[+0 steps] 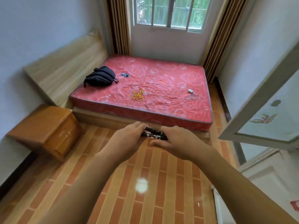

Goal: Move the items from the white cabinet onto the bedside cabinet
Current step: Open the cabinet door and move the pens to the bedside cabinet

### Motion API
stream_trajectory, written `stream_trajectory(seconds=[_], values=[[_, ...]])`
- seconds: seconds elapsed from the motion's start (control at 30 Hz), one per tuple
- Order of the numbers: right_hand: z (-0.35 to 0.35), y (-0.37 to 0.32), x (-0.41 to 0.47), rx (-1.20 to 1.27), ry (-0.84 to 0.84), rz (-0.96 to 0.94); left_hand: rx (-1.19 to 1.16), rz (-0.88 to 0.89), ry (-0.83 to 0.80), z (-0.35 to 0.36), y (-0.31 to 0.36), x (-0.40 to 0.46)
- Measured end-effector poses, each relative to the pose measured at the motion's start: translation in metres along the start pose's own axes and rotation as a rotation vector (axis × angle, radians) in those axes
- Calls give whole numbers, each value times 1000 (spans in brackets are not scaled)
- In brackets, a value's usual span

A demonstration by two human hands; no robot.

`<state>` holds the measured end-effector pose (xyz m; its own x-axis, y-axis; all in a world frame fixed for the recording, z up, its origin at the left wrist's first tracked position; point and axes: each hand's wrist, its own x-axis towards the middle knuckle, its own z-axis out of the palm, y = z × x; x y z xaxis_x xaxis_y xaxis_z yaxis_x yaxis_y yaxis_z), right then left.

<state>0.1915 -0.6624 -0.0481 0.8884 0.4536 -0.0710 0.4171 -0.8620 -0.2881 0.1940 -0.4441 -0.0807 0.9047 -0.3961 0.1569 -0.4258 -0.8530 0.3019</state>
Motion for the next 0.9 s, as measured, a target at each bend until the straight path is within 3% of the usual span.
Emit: stream_trajectory(seconds=[0.23,0.43,0.9], values=[[28,-91,63,-113,51,-71,-66,-103,91,-37,-93,-54],[38,-139,106,-199,70,-109,25,-222,180,-58,-153,-99],[62,-156,205,-165,55,-191,107,-532,226,-82,-245,-131]])
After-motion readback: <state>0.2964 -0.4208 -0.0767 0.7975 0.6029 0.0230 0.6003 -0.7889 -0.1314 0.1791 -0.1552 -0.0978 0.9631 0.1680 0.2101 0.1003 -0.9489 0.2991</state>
